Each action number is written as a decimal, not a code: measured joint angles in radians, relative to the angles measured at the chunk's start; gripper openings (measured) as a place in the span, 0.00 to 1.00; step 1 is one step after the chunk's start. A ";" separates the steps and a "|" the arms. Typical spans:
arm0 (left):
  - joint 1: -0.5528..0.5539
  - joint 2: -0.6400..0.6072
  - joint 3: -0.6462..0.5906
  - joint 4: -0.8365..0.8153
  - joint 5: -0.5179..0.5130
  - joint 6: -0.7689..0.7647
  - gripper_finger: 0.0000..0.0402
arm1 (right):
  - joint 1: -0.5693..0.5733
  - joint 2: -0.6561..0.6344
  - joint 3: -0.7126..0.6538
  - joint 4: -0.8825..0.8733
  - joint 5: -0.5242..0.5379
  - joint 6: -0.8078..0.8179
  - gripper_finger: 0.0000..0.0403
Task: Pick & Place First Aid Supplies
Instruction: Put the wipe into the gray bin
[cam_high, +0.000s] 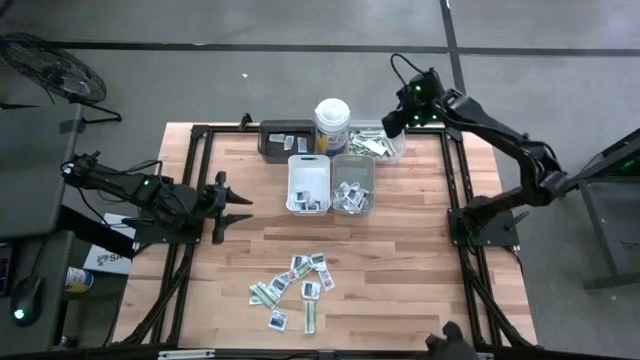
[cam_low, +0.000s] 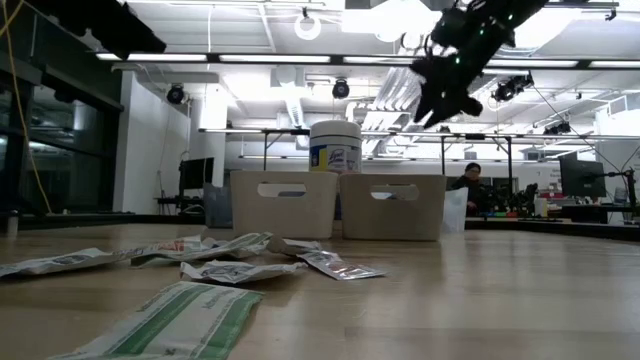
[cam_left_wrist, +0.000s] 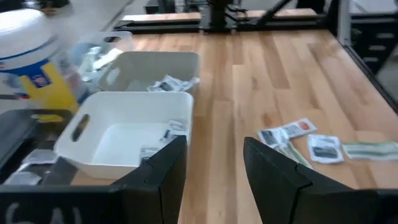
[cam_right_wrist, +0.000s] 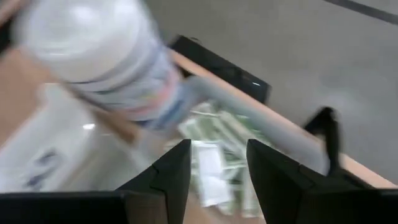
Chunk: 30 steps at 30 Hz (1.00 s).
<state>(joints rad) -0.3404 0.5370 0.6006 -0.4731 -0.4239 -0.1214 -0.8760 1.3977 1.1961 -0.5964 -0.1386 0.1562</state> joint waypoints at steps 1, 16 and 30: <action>0.000 0.005 0.000 0.000 0.016 0.007 0.39 | 0.009 -0.015 0.000 0.000 -0.021 0.003 0.37; 0.000 0.238 0.000 -0.024 0.298 -0.013 0.39 | 0.329 -0.151 0.000 -0.006 -0.060 0.002 0.38; -0.243 0.453 0.001 0.018 0.351 -0.428 0.39 | 0.599 -0.151 0.000 -0.020 -0.032 0.023 0.38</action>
<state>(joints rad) -0.5829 0.9899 0.6014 -0.4552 -0.0730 -0.5496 -0.2770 1.2469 1.1961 -0.6163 -0.1711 0.1795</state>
